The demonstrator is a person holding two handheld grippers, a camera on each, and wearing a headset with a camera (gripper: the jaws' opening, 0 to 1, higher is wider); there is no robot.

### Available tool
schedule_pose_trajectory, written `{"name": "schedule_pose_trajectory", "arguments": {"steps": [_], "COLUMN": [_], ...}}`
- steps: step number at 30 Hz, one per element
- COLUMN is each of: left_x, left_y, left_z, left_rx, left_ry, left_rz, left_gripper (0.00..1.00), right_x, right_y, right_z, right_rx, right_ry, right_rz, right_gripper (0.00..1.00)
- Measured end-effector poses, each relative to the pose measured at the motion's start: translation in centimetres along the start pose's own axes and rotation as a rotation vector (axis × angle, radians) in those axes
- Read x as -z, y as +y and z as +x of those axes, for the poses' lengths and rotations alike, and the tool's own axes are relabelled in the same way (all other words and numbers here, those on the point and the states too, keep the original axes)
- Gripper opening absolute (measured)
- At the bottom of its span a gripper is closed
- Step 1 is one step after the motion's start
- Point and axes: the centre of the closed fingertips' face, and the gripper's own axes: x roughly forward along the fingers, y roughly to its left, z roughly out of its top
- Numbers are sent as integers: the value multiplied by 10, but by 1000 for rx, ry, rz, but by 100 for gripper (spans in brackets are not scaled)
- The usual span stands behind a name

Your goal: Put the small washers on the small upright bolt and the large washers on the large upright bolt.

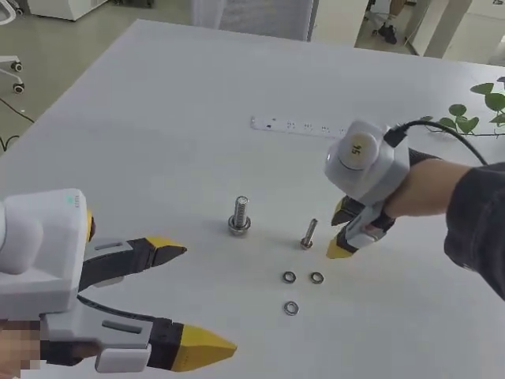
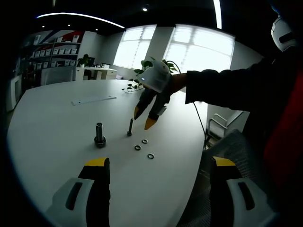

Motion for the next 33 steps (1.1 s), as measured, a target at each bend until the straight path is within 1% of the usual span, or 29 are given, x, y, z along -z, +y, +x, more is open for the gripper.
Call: {"name": "schedule_pose_trajectory", "arguments": {"steps": [9, 11, 13, 15, 21, 33], "left_x": [-2, -2, -3, -4, -5, -8], "left_y": [-3, -4, -5, -5, -6, -9], "left_z": [1, 1, 1, 1, 1, -1], "left_rx": [6, 8, 9, 9, 10, 9], "left_ry": [1, 1, -1, -1, -5, -15], "left_rz": [9, 11, 12, 15, 20, 30], "left_gripper": [87, 87, 87, 87, 87, 87], "right_x": [7, 9, 11, 12, 17, 16], "right_y": [7, 11, 15, 21, 33, 41], "right_z": [-6, -7, -6, -5, 2, 3], "right_rx": [6, -5, -1, -9, -26, -32], "right_ry": [-11, -14, -10, -10, -11, -22], "right_rz": [18, 27, 21, 24, 33, 45], "right_gripper": [38, 38, 38, 38, 38, 37]}}
